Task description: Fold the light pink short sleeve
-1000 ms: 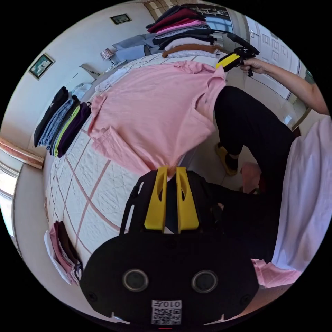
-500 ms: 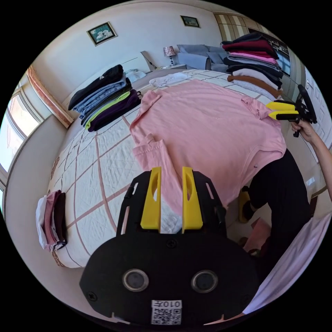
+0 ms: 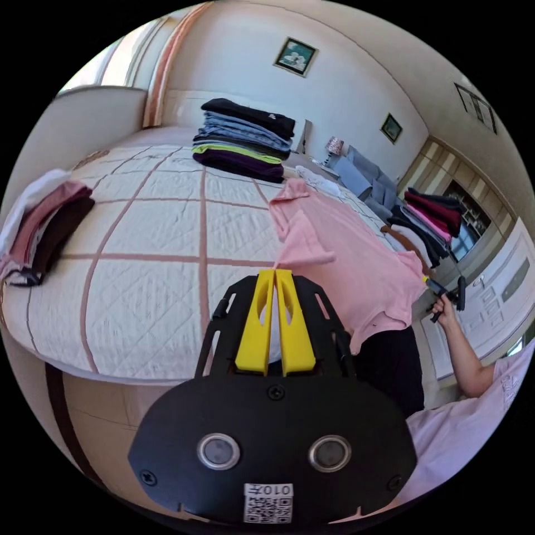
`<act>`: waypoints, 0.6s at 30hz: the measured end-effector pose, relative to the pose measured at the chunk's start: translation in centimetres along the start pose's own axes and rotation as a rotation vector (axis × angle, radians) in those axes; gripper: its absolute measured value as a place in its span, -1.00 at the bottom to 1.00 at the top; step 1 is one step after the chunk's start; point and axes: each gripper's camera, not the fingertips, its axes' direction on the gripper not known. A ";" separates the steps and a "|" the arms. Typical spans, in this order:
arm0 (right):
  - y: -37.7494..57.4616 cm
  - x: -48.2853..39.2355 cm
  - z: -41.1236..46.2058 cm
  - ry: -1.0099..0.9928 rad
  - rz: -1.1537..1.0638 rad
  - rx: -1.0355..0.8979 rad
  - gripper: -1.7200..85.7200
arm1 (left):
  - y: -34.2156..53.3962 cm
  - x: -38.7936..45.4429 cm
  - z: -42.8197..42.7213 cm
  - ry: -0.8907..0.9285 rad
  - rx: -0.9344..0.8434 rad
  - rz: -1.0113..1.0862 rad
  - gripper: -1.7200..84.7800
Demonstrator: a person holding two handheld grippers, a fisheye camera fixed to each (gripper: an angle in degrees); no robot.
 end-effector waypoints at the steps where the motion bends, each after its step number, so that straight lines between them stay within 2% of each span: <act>1: 0.6 2.6 0.9 -0.047 0.094 -0.045 -0.88 | 0.7 -2.2 -0.1 0.020 -0.011 -0.067 -0.97; 4: 1.9 4.6 2.9 -0.057 0.151 -0.090 -0.88 | 2.0 -5.7 0.7 0.076 -0.017 -0.158 -0.97; 9: 3.6 5.4 0.8 -0.091 0.209 0.066 -0.84 | 2.4 -6.9 0.6 0.062 0.020 -0.208 -0.96; 12: 5.9 6.5 -0.9 -0.082 0.288 0.122 -0.81 | 3.7 -8.9 -1.1 0.026 0.118 -0.380 -0.95; 14: 8.1 6.7 -1.3 -0.115 0.299 0.096 -0.81 | 5.1 -10.5 -2.3 0.085 0.207 -0.498 -0.94; 15: 8.5 6.4 -1.2 -0.119 0.286 0.077 -0.80 | 5.1 -10.4 -2.8 0.085 0.209 -0.477 -0.93; 17: 9.8 4.7 -1.1 -0.058 0.216 0.022 -0.80 | 3.2 -7.9 -3.4 -0.034 0.133 -0.271 -0.90; 18: 10.0 4.3 -1.2 -0.038 0.203 0.023 -0.80 | 1.6 -5.2 -3.3 -0.121 0.079 -0.102 -0.87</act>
